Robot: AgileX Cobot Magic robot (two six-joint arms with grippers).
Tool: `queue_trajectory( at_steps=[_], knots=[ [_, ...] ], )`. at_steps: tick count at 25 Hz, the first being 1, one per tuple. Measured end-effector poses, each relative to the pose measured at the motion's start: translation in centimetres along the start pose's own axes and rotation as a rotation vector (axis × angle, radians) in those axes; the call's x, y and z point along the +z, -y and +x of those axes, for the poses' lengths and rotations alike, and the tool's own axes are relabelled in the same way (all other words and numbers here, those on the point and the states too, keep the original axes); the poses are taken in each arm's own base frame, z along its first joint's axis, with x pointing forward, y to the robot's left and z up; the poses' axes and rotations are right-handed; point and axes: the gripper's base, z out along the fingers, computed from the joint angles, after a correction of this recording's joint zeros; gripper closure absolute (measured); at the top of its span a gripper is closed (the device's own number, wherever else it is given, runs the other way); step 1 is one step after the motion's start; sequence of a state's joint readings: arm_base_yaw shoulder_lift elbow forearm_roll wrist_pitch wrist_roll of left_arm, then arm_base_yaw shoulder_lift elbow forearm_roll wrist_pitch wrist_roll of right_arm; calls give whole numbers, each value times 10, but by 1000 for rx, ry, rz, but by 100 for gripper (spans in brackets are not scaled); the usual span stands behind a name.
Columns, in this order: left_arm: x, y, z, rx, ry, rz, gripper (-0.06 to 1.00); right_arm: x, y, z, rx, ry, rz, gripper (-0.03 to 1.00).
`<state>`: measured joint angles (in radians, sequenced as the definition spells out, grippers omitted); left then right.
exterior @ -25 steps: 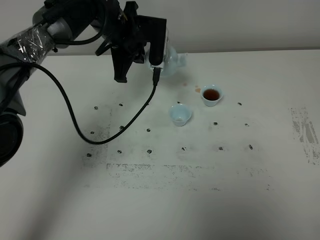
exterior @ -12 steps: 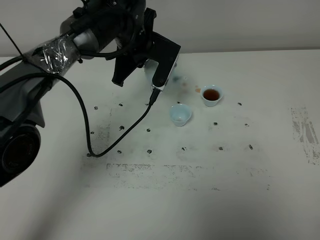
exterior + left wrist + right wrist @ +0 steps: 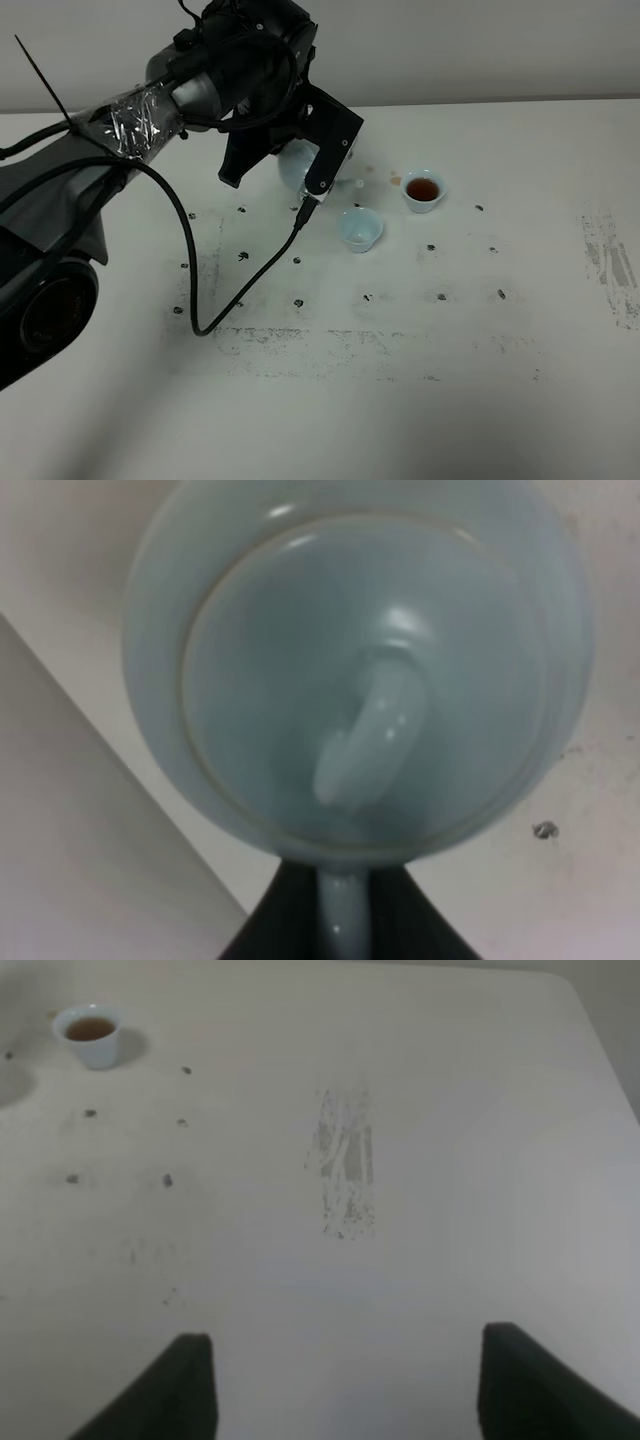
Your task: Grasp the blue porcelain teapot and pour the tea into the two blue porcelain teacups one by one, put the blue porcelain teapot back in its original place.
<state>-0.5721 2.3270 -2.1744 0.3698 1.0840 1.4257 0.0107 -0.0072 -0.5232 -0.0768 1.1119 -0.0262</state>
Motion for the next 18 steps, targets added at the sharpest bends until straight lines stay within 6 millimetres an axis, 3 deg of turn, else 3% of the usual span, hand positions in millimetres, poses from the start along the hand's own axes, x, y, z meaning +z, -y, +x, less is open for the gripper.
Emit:
queue_trajectory(
  at_steps=[7, 18],
  knots=[
    [17, 2, -12, -6, -36, 28, 94, 0, 0, 0, 1, 0, 0, 43],
    [16, -2, -14, -36, -15, -8, 94, 0, 0, 0, 1, 0, -1, 43]
  ],
)
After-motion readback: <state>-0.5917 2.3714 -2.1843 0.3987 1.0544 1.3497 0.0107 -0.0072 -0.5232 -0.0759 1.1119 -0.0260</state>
